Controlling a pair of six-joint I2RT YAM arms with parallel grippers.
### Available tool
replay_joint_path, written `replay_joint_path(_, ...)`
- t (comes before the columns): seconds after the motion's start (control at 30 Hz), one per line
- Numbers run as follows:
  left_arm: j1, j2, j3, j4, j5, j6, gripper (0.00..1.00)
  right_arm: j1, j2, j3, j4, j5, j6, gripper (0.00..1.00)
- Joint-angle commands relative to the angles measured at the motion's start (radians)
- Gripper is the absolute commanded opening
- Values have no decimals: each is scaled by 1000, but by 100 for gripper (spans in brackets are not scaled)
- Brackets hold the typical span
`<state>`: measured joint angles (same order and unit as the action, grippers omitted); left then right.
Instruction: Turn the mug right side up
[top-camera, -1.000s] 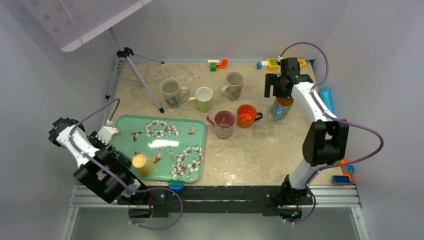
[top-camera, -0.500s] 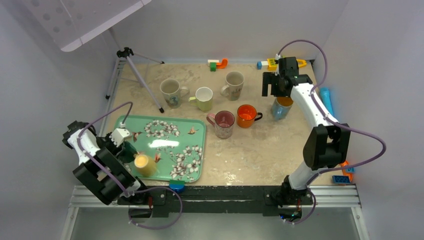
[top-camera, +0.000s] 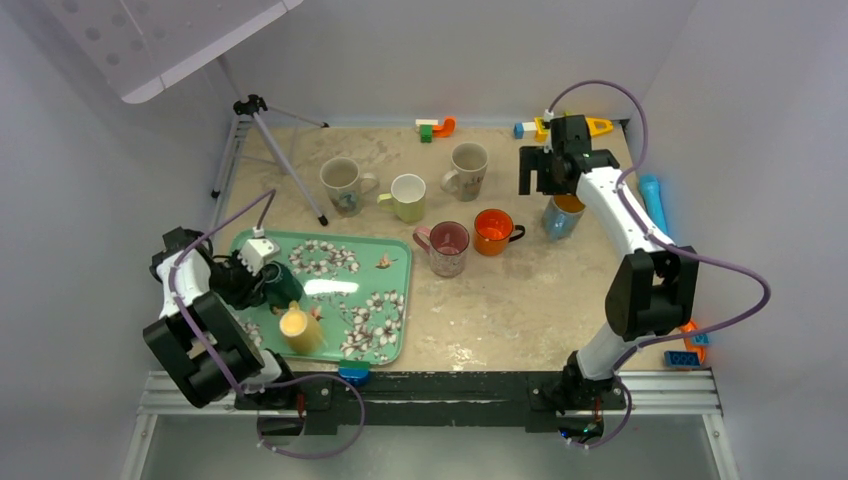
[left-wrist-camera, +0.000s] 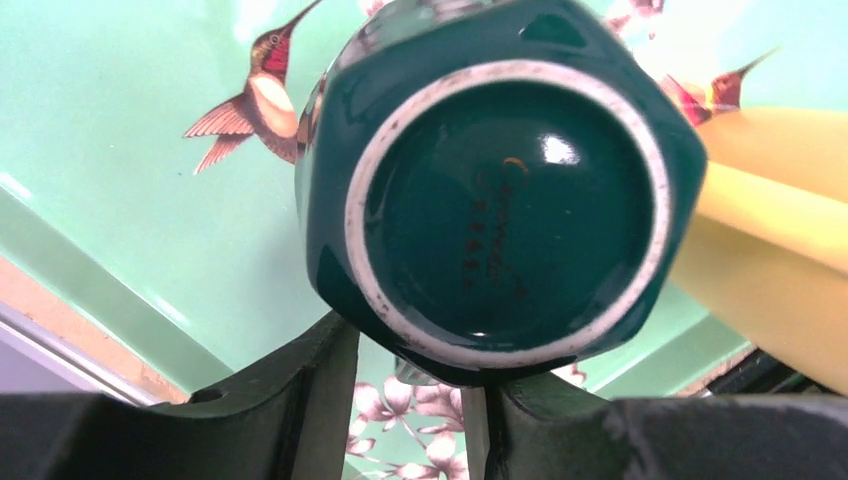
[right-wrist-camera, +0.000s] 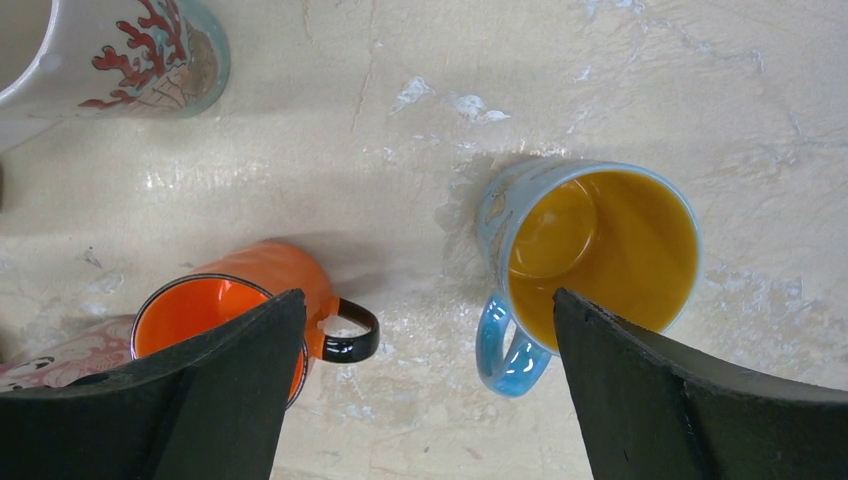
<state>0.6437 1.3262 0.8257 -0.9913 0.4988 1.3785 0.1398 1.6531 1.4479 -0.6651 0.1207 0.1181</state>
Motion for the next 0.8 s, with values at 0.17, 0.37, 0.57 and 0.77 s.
replay_joint_path(0.17,-31,22,52,68,124,-167,0,21,-68,-13,4,48,1,97)
replay_joint_path(0.37,-49,-32,230,-114,299,-313,0,80,-140,-13,4,94,29,97)
replay_joint_path(0.57,-105,-113,434,-289,519,-514,0,275,-271,-1,95,118,79,97)
replay_joint_path(0.77,-247,-141,632,-343,746,-779,0,547,-460,-230,768,-397,216,98)
